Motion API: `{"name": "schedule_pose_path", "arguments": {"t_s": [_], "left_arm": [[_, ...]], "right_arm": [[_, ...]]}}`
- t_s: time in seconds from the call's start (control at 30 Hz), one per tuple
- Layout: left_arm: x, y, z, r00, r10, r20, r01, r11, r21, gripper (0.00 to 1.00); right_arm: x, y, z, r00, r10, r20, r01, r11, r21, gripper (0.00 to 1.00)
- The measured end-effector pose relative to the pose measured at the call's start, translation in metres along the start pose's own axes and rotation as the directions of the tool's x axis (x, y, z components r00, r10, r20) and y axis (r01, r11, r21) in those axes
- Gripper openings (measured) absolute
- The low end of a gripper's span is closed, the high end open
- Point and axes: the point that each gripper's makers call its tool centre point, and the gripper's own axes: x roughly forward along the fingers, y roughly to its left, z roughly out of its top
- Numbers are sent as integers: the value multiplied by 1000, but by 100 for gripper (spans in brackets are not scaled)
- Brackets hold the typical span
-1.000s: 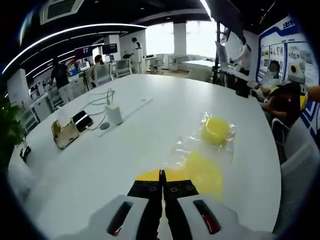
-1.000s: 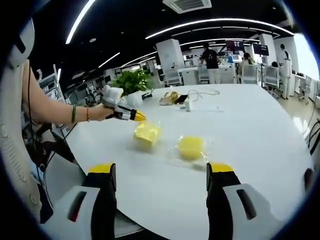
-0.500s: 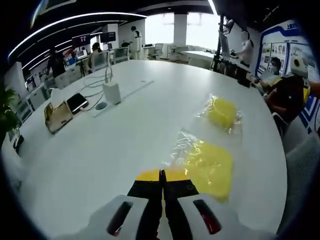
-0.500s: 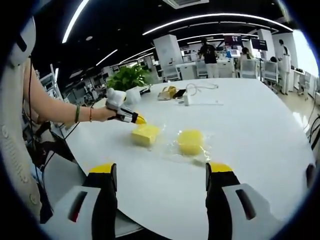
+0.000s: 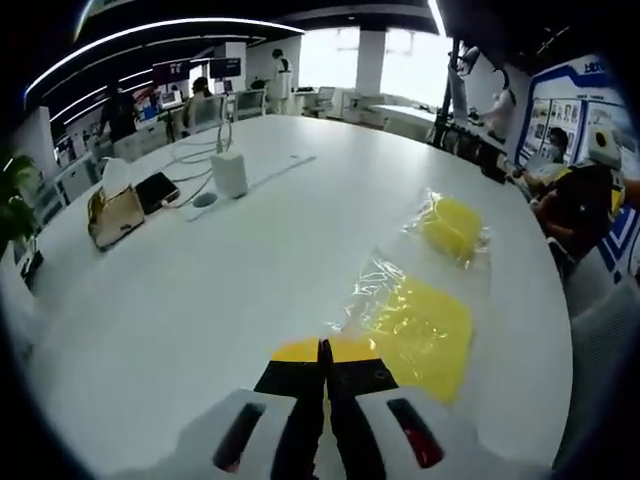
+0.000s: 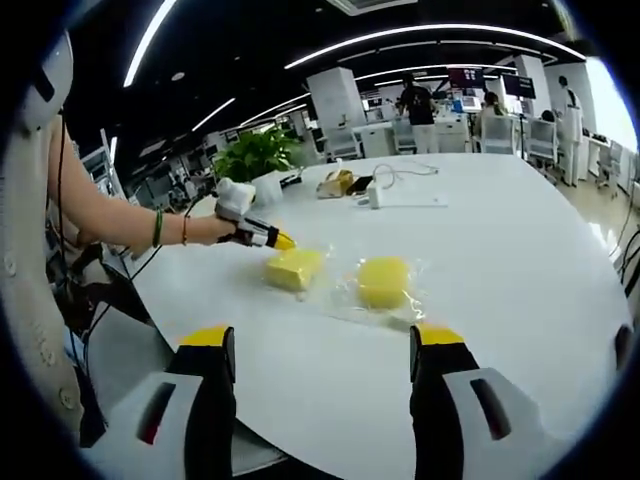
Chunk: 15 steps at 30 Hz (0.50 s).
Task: Compare the silicone blocks by pressing each to a similar depth, holding the contact briefly, and releasing to observe deformation and rebound differences across the visible hardness samples.
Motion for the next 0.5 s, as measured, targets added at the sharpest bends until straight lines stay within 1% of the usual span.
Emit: {"name": "schedule_pose_path", "arguments": {"t_s": [0.07,0.2,0.3,0.33,0.4,0.43,0.5], "left_arm": [[-2,2,0,1000,15,12,-15,1000,-10,1],[-5,6,2,998,47,37,-46,998,-35,12],[-6,8,1,997,60,43,-57,996,-69,15],[-6,9,1,997,65,43,-62,996,-68,18],[-9,15,1,995,92,49,-87,992,-95,25],[-11,18,1,993,106,51,-100,989,-110,30],[-14,20,2,991,121,59,-114,987,-115,35]], "right_arm": [[0,0,0,1000,2,-2,-2,1000,-2,66],[-1,0,-1,1000,4,-2,-4,1000,-3,65],[-2,-1,-1,1000,5,-3,-5,1000,-3,65],[-2,-1,-1,1000,5,-4,-5,1000,-3,65],[-3,-1,-2,1000,5,-6,-5,1000,-6,65],[-3,-1,-2,1000,6,-6,-6,1000,-6,65],[-4,-1,-1,1000,6,-4,-6,1000,-9,65]]}}
